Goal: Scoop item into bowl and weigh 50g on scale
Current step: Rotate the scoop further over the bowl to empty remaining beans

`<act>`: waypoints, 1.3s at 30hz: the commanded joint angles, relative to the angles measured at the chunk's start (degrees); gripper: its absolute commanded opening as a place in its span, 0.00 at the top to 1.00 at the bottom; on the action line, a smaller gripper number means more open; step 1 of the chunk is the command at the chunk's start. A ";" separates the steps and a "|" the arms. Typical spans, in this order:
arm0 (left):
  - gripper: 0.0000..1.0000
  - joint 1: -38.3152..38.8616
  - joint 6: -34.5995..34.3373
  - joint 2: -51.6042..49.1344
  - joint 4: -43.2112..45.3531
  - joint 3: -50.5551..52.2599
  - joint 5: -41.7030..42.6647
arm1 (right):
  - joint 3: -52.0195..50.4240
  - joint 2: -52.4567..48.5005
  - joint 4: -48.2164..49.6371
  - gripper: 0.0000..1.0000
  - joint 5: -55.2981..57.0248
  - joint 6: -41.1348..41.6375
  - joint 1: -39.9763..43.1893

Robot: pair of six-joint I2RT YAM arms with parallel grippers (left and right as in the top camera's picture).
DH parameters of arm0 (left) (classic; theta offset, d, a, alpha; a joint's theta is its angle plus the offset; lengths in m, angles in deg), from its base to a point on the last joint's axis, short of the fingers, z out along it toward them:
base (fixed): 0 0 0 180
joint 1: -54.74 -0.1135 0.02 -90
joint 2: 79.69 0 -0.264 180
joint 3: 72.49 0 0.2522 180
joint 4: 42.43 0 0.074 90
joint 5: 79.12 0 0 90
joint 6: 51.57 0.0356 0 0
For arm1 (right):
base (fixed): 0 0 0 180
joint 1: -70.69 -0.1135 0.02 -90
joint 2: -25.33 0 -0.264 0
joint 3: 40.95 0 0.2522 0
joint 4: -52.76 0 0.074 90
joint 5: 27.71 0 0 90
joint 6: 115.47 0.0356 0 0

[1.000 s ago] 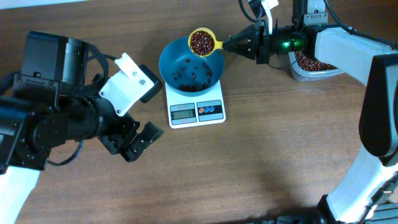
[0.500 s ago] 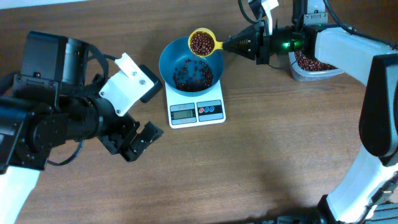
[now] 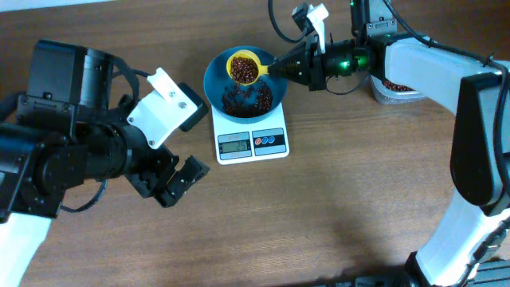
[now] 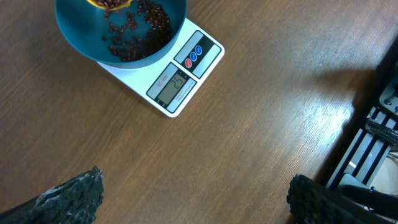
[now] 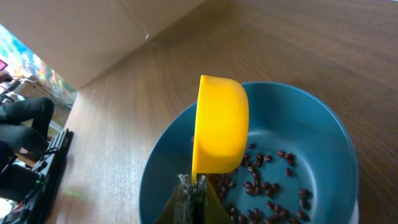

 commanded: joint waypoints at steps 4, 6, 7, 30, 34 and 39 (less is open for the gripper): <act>0.02 0.13 -0.70 -0.02 -0.07 -0.39 0.59 | 0.15 1.42 -0.07 0.96 0.26 -0.81 -0.09; 0.02 0.13 -0.70 -0.02 -0.07 -0.39 0.59 | 0.13 1.42 -0.07 0.96 0.26 -0.81 -0.07; 0.01 0.13 -0.70 -0.02 -0.07 -0.39 0.59 | 0.15 1.42 -0.04 0.96 0.28 -0.81 -0.04; 0.02 0.13 -0.70 -0.02 -0.07 -0.39 0.59 | 0.15 9.75 -7.85 0.96 16.94 -3.85 -2.32; 0.02 0.13 -0.70 -0.02 -0.07 -0.39 0.61 | 0.15 10.93 -10.86 0.96 21.92 -7.37 -5.44; 0.01 0.13 -0.70 -0.02 -0.07 -0.39 0.61 | 0.15 11.67 -12.92 0.96 25.68 -8.09 -6.84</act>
